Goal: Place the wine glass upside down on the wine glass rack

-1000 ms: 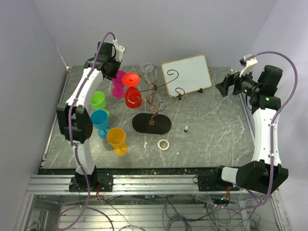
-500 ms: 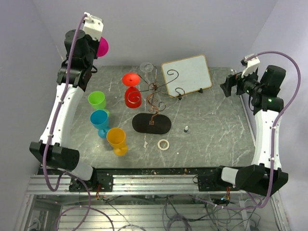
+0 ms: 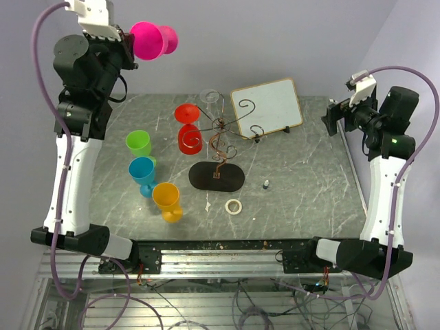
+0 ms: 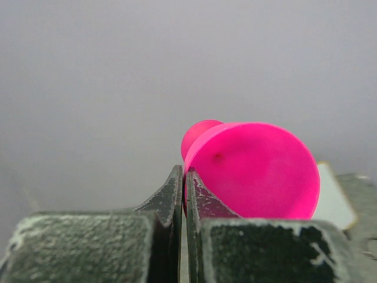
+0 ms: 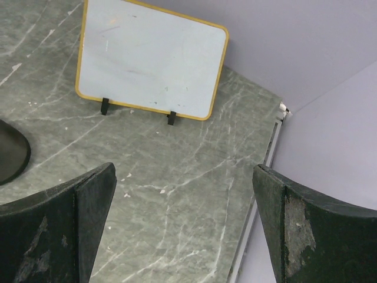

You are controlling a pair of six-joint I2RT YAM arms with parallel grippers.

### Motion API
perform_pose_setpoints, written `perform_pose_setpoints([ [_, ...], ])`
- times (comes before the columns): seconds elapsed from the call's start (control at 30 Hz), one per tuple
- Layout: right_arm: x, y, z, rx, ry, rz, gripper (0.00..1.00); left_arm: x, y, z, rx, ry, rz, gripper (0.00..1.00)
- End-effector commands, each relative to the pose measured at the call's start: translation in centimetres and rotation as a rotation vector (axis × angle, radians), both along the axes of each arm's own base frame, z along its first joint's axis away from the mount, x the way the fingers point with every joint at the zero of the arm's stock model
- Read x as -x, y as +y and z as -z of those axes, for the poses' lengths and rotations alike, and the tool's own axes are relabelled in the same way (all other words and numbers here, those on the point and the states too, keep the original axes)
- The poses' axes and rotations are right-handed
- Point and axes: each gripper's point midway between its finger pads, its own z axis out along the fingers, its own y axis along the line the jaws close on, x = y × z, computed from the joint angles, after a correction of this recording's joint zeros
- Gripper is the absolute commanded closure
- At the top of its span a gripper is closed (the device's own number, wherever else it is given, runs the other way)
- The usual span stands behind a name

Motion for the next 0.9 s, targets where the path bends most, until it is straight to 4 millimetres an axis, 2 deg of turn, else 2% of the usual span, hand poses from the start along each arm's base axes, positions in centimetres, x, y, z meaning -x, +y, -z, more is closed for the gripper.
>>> perform_pose_setpoints([
  [0.0,0.1,0.8,-1.8,-0.023,-0.020,-0.049,0.00,3.4,-4.2,-3.1,0.175,-0.015,0.271,0.93],
  [0.1,0.0,2.6,-3.9,-0.106,-0.056,-0.121,0.01,4.8,-7.4,-3.5,0.266,0.024,0.467,0.93],
  [0.2,-0.3,4.5,-6.9,-0.244,-0.111,-0.191,0.04,6.2,-10.1,-3.7,0.367,0.059,0.664,0.93],
  [0.3,-0.1,7.1,-9.4,-0.438,-0.114,-0.294,0.07,6.8,-11.9,-3.4,0.459,0.107,0.803,0.93],
  [0.4,0.5,9.6,-11.8,-0.561,-0.119,-0.406,0.10,6.4,-12.4,-2.8,0.504,0.135,0.836,0.93],
  [0.53,1.2,12.5,-13.3,-0.658,-0.087,-0.506,0.11,5.7,-12.6,-2.2,0.486,0.142,0.813,0.93],
  [0.67,1.6,16.7,-14.4,-0.701,-0.057,-0.596,0.12,5.8,-13.4,-2.1,0.493,0.151,0.835,0.93],
  [0.87,0.0,20.1,-15.5,-0.778,-0.027,-0.632,0.14,5.4,-14.4,-1.0,0.487,0.169,0.831,0.93],
])
